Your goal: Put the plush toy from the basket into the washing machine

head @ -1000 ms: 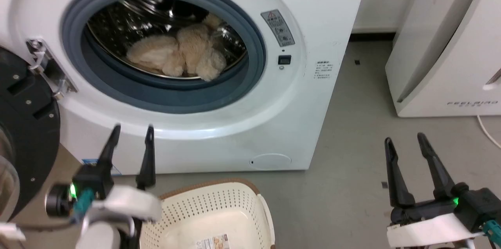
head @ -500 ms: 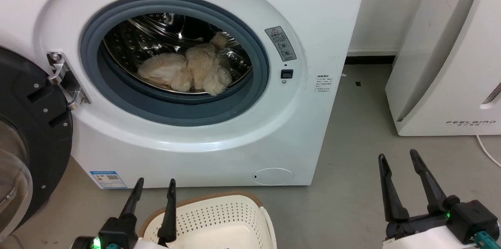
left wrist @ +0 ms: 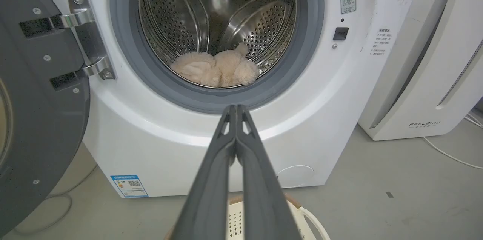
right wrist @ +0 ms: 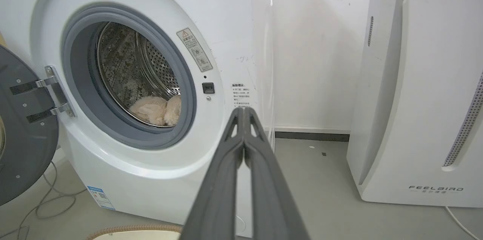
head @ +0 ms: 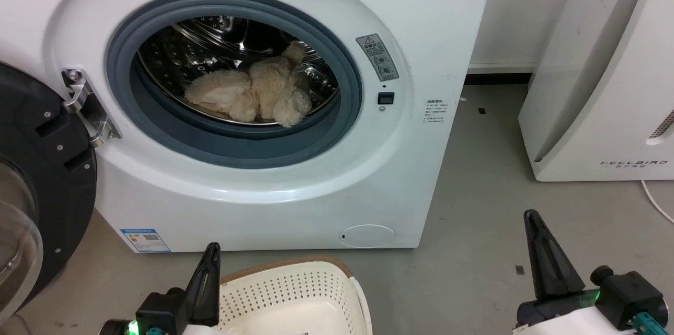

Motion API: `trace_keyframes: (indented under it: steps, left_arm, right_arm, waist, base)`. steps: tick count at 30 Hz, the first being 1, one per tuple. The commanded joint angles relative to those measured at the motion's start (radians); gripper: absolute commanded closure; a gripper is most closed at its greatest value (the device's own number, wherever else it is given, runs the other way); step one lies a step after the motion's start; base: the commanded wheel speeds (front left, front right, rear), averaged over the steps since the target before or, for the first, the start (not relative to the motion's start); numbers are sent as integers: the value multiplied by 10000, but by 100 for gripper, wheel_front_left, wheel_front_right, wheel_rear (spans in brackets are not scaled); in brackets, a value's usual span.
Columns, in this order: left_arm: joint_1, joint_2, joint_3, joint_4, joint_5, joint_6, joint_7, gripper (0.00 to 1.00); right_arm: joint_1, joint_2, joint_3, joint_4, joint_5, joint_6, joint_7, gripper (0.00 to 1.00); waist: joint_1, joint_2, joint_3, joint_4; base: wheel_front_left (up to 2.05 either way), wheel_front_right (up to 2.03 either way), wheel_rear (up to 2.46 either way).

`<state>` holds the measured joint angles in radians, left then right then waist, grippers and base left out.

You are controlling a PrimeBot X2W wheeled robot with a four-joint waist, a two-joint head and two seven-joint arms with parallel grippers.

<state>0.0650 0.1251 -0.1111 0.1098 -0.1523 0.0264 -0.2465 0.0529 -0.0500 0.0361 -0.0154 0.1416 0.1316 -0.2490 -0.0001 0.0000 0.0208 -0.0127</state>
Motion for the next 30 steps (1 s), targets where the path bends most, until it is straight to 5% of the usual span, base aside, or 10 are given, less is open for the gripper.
trace_keyframes:
  steps: [1, 30]
  left_arm:
    - [-32, -35, 46, -49, 74, -14, 39, 100]
    - [-188, -215, 315, -314, 441, -77, 652, 100]
  right_arm:
    - [-27, 0, -17, 6, -56, 0, 58, 100]
    - [-154, -1, -104, 44, -400, -3, 673, 100]
  waist:
    - [1, 0, -3, 2]
    - [1, 0, -55, 33]
  base:
    - [0, 0, 0]
    - [0, 0, 0]
